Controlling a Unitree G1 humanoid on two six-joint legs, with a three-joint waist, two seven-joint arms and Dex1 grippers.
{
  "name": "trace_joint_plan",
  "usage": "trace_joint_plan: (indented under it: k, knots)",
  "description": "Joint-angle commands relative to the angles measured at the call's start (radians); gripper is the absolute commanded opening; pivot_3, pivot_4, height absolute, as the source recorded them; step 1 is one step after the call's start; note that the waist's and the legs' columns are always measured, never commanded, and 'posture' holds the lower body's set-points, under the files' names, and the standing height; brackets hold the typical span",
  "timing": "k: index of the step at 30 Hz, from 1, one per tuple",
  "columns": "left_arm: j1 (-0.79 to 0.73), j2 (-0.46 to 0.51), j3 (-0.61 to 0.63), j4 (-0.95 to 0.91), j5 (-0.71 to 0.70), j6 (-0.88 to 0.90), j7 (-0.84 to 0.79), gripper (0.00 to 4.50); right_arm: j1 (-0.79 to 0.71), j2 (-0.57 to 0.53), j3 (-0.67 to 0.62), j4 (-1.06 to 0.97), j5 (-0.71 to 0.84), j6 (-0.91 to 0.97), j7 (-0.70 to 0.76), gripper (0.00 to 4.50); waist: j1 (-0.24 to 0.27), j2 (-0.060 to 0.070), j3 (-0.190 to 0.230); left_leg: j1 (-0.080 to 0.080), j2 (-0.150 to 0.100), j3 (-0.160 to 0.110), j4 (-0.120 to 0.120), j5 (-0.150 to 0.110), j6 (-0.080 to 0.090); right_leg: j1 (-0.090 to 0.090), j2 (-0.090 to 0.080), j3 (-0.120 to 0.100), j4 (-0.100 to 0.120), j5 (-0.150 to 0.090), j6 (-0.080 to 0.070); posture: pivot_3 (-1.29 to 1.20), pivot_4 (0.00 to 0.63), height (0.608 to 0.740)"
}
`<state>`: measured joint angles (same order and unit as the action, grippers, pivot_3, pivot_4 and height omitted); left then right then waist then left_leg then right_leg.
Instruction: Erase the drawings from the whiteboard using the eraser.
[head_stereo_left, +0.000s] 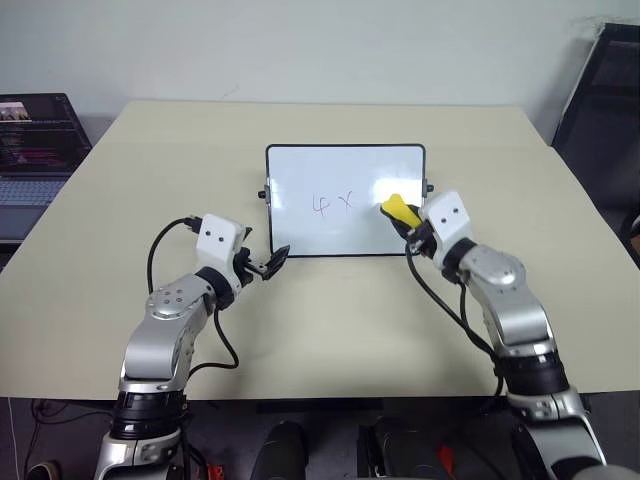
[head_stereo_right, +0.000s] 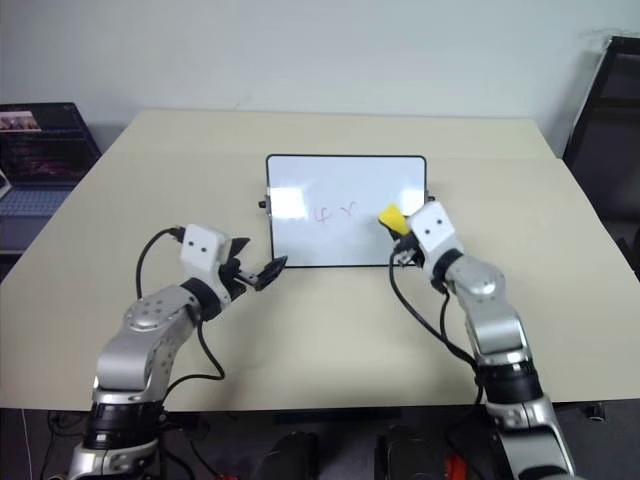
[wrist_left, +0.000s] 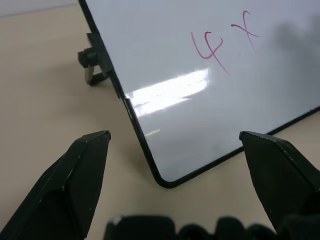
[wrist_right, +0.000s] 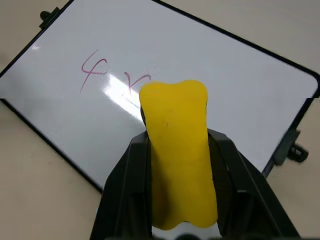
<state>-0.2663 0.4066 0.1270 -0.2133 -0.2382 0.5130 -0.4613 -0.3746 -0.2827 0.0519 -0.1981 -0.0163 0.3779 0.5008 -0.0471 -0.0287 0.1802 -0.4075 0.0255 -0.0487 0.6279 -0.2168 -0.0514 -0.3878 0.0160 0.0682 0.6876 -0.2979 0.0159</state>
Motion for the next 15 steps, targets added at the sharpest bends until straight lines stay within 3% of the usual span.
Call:
trace_joint_plan:
  k: [1, 9, 15]
  knots:
    - [0.007, -0.021, 0.027, -0.061, -0.023, -0.053, 0.021, 4.5, 0.054, 0.033, -0.027, -0.11, 0.068, -0.038, -0.017, 1.12, -0.001, 0.0, 0.0, 0.0, 0.0, 0.0, 0.0, 0.0, 0.0, 0.0, 0.0, 0.0, 0.0, 0.0, 0.0, 0.0, 0.15, 0.74]
    - [0.013, -0.021, 0.041, -0.056, -0.082, -0.059, -0.006, 4.5, 0.17, 0.059, -0.049, -0.178, 0.248, -0.009, 0.04, 1.12, -0.001, 0.0, 0.0, 0.001, 0.0, 0.001, 0.001, 0.0, 0.0, 0.001, 0.001, 0.0, 0.0, -0.001, 0.002, 0.0, 0.15, 0.74]
    - [-0.016, -0.026, 0.029, -0.087, -0.092, -0.012, 0.025, 4.5, 0.173, 0.031, -0.017, -0.162, 0.258, -0.023, 0.059, 1.12, -0.001, 0.0, 0.0, 0.001, 0.0, 0.001, 0.001, 0.0, 0.0, 0.001, 0.001, 0.0, 0.0, -0.002, 0.004, 0.0, 0.15, 0.74]
